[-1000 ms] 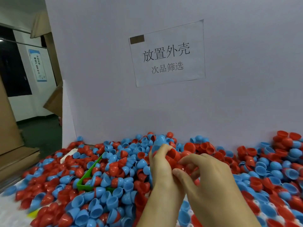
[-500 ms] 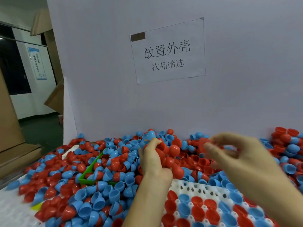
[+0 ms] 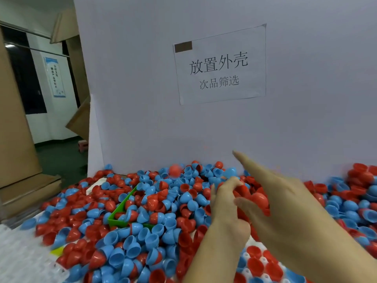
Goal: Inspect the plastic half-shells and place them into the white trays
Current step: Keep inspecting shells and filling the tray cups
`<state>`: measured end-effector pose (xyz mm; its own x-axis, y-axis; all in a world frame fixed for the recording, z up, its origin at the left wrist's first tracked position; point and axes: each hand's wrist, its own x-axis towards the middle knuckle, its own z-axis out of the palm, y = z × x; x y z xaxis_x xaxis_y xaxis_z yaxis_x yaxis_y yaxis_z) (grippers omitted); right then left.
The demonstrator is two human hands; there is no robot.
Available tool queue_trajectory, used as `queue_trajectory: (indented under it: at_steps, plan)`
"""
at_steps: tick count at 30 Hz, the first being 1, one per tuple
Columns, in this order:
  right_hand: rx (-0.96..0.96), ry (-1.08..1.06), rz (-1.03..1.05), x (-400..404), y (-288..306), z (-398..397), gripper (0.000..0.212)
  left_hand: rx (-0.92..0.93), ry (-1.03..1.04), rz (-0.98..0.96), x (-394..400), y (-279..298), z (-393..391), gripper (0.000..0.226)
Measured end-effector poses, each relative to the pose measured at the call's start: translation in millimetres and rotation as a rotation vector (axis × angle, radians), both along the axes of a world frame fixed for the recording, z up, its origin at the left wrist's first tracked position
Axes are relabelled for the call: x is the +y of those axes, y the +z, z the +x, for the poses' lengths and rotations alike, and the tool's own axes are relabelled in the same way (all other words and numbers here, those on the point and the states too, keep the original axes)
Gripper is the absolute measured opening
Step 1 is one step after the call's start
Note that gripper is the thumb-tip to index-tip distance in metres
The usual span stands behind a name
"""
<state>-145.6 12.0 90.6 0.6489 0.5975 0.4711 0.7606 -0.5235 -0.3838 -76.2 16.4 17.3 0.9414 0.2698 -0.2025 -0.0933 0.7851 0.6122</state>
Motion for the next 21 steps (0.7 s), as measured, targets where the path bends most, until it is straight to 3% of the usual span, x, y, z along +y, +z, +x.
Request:
queue_trajectory:
  at_steps: [1,2,4,5,7,12,17,21]
  plan:
    - [-0.101,-0.049,-0.071,-82,7,1,0.057,-0.005,0.002,-0.013,3,2,2,0.041]
    - [0.130,-0.166,0.099,-109,1,13,0.047,0.000,-0.002,-0.008,6,2,1,0.028]
    - [0.020,-0.247,0.127,-141,-8,30,0.028,0.012,-0.010,-0.012,8,7,-2,0.005]
    - [-0.004,-0.245,0.097,-153,-10,38,0.022,0.004,-0.012,0.002,7,9,-2,0.015]
    - [0.142,-0.206,0.031,-157,-16,42,0.015,-0.017,-0.032,0.032,6,12,-5,0.024]
    - [0.385,-0.118,-0.119,-152,-24,45,0.019,-0.039,-0.059,0.074,5,12,-8,0.017]
    - [0.364,-0.187,0.042,-129,-47,53,0.024,-0.074,-0.066,0.052,6,12,-9,0.018]
    - [0.393,-0.160,0.101,-119,-55,56,0.014,-0.049,-0.044,0.053,7,13,-12,0.015]
